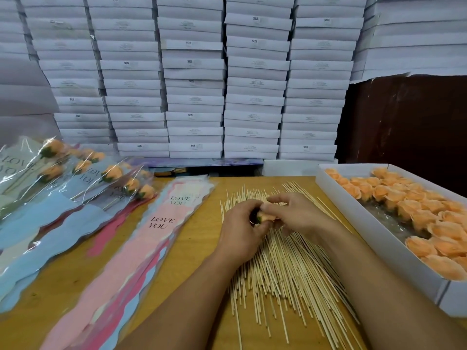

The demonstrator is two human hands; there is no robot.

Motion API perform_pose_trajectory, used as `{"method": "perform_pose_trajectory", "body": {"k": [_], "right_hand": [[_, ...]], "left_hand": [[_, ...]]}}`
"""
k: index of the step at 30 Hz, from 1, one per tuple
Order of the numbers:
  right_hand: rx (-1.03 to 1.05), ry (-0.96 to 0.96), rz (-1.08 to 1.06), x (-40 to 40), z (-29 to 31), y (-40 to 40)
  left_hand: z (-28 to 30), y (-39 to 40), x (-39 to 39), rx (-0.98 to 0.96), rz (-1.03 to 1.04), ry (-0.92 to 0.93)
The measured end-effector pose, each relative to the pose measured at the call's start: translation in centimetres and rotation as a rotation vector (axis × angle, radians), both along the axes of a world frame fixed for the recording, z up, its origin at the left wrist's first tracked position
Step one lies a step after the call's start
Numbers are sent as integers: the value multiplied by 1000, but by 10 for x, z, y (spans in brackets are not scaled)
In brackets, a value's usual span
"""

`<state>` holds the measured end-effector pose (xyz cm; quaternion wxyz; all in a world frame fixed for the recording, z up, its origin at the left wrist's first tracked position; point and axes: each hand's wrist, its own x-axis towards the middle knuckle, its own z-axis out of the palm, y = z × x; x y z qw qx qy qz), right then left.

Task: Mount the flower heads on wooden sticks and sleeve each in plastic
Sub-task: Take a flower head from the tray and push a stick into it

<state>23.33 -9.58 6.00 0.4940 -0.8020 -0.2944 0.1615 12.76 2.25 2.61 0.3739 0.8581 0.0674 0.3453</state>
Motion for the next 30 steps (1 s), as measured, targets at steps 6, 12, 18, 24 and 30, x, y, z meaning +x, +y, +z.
{"method": "perform_pose_trajectory", "body": {"k": [6,12,18,24,30], "right_hand": [[45,-114,-91,3,-7,-12],[-350,-512,-232,9,-13,-13],[-486,-523,-258,1,-13,-8],[-523,-531,-257,-4,-11,-6],[-496,-444,-285,0,-12,-4]], "left_hand": [[-2,4,2,-6,82,10],[-1,7,2,-40,149,1],[0,7,2,-60,183,8],[-1,8,3,-70,196,18],[0,8,2,-77,200,20]]}}
